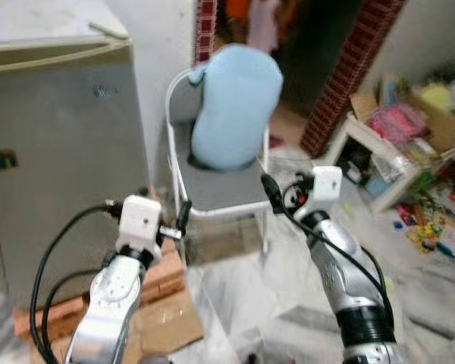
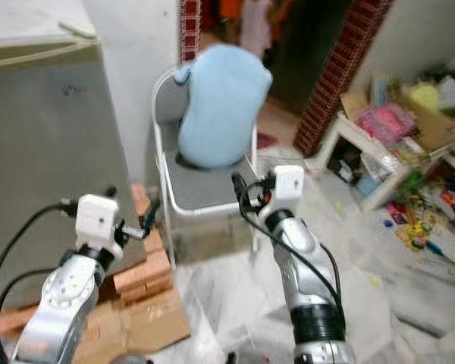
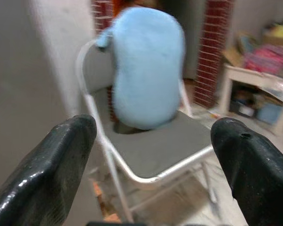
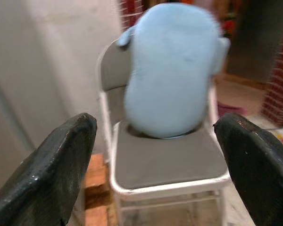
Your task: Restocking fridge
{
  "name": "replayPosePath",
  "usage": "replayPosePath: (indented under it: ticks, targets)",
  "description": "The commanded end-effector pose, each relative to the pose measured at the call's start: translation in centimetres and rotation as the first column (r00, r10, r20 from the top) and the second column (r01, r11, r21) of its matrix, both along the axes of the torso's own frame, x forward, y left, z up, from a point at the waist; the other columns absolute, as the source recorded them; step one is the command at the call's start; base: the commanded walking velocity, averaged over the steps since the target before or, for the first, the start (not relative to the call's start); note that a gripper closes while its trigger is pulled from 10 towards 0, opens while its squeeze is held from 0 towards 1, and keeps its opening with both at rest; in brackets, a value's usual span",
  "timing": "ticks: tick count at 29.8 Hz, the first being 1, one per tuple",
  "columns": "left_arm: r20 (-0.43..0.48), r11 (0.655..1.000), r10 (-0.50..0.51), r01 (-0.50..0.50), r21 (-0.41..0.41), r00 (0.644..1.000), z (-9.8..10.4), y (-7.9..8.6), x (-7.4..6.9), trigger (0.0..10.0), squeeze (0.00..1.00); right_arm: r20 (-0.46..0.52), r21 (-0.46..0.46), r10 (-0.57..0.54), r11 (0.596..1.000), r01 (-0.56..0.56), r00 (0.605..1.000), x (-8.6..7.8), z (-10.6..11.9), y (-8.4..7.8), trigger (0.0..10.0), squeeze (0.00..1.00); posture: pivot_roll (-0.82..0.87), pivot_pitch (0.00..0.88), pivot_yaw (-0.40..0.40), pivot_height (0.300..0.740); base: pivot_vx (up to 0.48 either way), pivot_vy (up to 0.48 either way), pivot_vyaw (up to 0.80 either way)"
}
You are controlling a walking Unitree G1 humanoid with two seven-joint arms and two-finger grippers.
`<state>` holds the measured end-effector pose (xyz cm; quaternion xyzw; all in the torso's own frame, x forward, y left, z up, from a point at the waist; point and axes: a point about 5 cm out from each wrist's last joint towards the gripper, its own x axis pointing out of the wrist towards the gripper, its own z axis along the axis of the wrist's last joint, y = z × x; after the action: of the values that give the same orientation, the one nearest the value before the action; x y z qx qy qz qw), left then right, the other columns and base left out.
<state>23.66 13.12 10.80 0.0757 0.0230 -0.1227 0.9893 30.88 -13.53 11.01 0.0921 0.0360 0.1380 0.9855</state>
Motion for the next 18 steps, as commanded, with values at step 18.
replayPosePath:
  ticks: [18]
  targets:
    - [0.037,0.997,-0.073,0.074,-0.028,0.997,0.77,-1.16,-0.06,10.0,0.00,-0.020,-0.016,-0.035,0.999,0.035,0.999,0.03,-0.46,-1.19,10.0,0.00,0.09,0.000,-0.079,0.740,0.000,-0.093,-0.62]
